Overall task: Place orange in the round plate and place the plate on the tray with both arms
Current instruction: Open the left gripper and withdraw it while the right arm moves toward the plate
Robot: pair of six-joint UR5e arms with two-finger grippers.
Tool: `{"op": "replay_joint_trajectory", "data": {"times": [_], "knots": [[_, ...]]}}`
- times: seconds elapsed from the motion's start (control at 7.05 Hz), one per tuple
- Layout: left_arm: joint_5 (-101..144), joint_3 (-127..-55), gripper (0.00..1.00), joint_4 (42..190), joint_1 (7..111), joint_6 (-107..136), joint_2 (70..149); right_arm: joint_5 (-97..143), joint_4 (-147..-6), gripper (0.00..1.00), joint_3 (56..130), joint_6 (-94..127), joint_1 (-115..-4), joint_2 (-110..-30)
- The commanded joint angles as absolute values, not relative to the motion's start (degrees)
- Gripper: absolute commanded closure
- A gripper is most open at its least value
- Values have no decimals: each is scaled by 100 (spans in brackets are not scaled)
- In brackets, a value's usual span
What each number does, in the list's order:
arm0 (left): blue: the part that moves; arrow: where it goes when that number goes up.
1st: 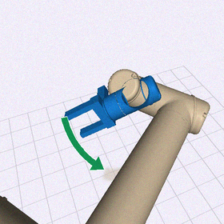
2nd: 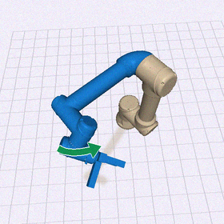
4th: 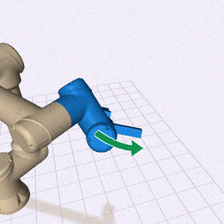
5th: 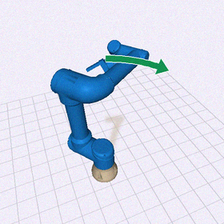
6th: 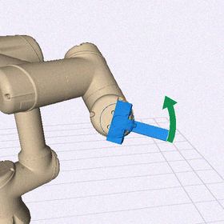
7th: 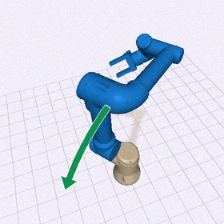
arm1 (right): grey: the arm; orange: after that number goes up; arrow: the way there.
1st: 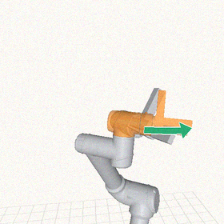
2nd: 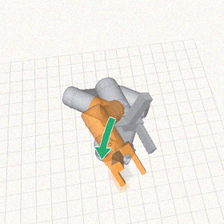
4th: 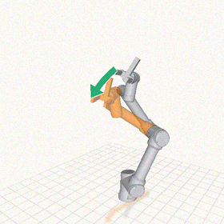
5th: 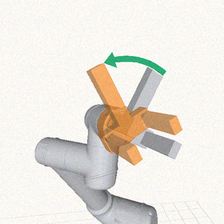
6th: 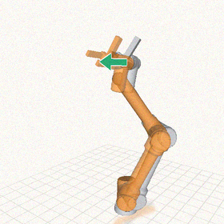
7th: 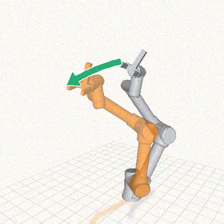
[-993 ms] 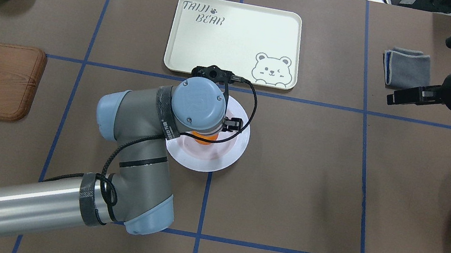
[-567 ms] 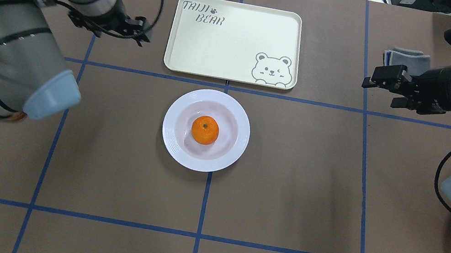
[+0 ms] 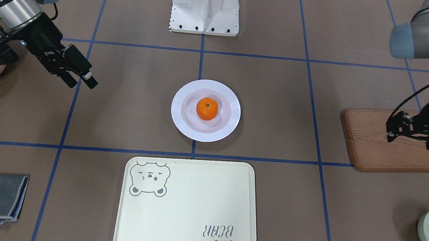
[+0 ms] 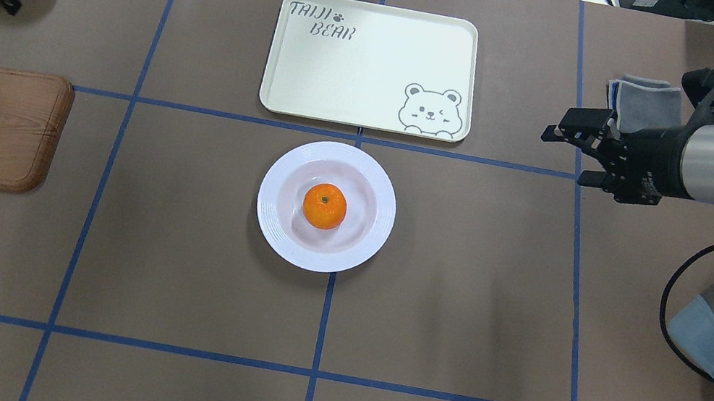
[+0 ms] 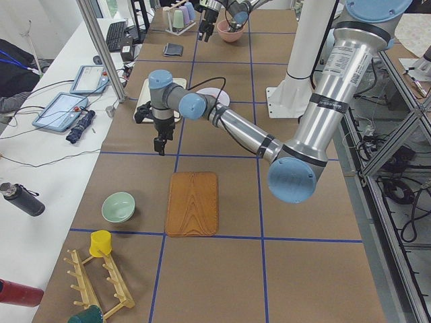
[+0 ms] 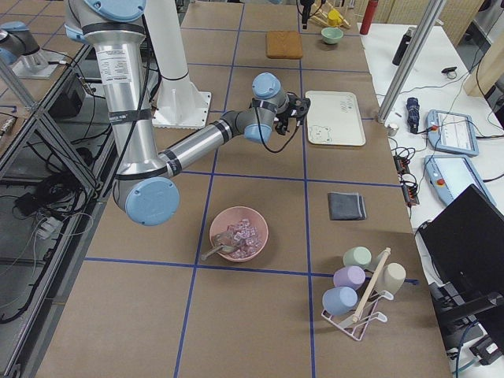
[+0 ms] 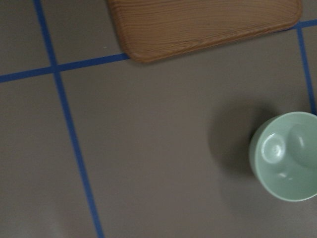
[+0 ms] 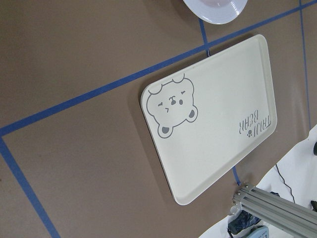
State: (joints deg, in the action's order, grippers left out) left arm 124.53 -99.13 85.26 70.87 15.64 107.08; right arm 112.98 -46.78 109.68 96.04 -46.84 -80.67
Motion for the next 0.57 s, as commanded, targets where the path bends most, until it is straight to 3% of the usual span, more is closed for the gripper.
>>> {"op": "replay_joint_trajectory", "data": {"times": [0.0,0.28,0.43], "knots": [[13023,-9696,1,8517,8387,-453,9813,9897,-4684,0,11056,10367,-3724,-8103],[13394,-9134,1,8367,9155,-1001,9652,8906,-4737,1,11083,11061,-3008,-8209],[13395,-9184,1,8358,9263,-993,9502,8529,-4746,2,11074,11396,-2614,-8279]]}}
